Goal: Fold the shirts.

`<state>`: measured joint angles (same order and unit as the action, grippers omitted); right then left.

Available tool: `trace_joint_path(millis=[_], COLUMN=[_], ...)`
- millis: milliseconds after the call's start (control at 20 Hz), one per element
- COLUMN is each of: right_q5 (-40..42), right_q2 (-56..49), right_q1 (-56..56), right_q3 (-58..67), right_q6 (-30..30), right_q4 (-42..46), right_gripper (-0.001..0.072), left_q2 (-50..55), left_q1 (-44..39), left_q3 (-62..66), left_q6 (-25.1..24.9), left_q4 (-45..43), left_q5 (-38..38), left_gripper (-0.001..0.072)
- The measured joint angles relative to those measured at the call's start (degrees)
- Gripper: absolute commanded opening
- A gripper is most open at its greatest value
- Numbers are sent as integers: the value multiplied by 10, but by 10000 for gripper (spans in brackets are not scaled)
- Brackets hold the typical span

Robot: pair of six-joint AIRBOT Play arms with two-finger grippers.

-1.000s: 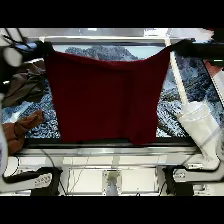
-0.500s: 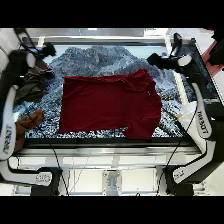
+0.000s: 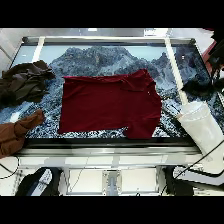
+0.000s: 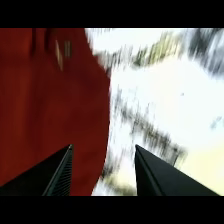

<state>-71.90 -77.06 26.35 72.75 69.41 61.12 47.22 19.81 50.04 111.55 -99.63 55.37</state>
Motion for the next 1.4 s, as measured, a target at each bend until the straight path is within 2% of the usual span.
trace_joint_path(millis=[50,150,250,350,600,900,950,1000,1050,1100,1200,1400], right_q5=[-6,-9,0,31,116,153,160,169,176,180,182,167], right_q2=[15,33,42,47,34,-23,-30,-37,-42,-44,-47,-43], right_q1=[10,23,29,32,26,-40,-52,-64,-74,-81,-91,-98], right_q3=[-48,-136,-208,-264,-331,-346,-346,-346,-347,-348,-348,-347], right_q6=[-6,-13,-18,-21,-24,-25,-28,-30,-33,-36,-52,-71], right_q4=[-15,-46,-85,-122,-176,-219,-227,-236,-240,-245,-270,-318], right_gripper=[467,551,553,551,549,540,445,242,71,41,41,41], left_q2=[-29,-64,-81,-90,-99,-100,-100,-100,-100,-100,-100,-100], left_q1=[6,14,18,20,22,22,22,22,22,22,22,22], left_q3=[-66,-167,-236,-276,-311,-318,-319,-319,-321,-323,-334,-369], left_q6=[6,-6,-26,-43,-60,-75,-81,-84,-86,-87,-77,-17], left_q4=[51,160,267,337,427,471,477,479,480,483,484,487], left_q5=[4,9,15,16,19,28,28,29,29,29,28,-5], left_gripper=[469,469,470,469,470,470,470,470,470,470,470,470])
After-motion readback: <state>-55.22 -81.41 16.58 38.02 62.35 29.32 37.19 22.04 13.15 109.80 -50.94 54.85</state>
